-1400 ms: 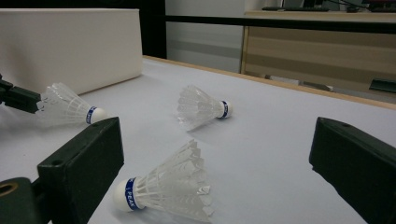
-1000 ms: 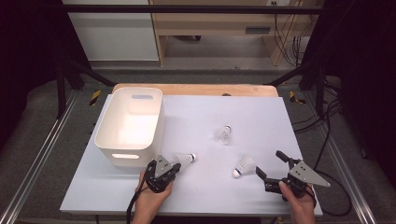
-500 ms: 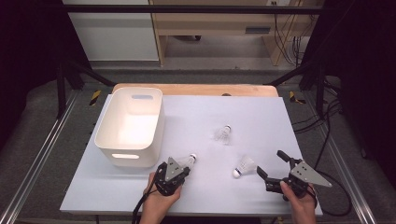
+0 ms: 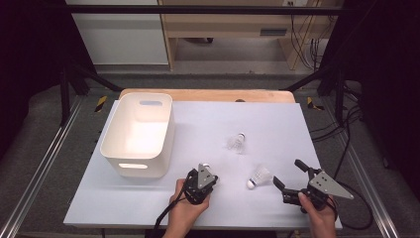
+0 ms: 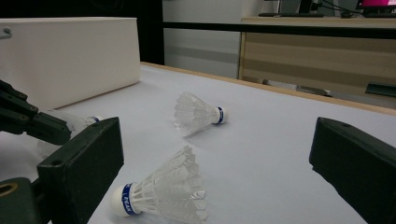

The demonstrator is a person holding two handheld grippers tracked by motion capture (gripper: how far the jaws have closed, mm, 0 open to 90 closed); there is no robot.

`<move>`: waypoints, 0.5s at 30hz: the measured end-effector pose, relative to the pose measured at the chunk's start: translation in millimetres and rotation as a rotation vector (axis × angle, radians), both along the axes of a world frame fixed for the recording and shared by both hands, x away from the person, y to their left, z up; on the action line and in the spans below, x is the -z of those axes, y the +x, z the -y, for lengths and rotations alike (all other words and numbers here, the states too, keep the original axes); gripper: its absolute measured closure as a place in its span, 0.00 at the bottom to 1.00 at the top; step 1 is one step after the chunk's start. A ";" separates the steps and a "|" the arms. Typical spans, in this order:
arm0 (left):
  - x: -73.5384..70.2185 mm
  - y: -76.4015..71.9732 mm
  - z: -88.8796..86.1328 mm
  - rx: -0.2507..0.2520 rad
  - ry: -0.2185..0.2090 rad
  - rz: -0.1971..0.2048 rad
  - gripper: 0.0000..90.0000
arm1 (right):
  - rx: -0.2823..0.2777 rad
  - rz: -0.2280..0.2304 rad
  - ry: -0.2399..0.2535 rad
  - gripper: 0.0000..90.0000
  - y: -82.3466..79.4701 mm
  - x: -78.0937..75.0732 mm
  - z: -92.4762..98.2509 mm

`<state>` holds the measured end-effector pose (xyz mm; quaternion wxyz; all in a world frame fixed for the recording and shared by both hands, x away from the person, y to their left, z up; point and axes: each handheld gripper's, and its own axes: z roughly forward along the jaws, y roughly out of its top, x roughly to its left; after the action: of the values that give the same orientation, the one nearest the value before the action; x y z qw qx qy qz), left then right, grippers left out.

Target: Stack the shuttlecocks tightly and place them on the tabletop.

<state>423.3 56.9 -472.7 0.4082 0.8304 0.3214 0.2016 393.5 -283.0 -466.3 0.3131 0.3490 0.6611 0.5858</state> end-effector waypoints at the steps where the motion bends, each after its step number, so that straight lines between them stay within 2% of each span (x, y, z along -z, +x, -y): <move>1: -0.6 1.4 2.4 -0.002 0.001 0.003 1.00 | 0.000 -0.003 0.002 0.04 -0.4 -0.5 0.0; 15: -0.3 24.1 30.5 -0.033 -0.011 -0.010 1.00 | -0.010 0.001 -0.001 0.04 -0.7 -0.8 -0.2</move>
<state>447.4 26.3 -472.4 0.4078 0.8236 0.3383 0.2021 392.9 -282.8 -465.5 0.3108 0.3453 0.6630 0.5870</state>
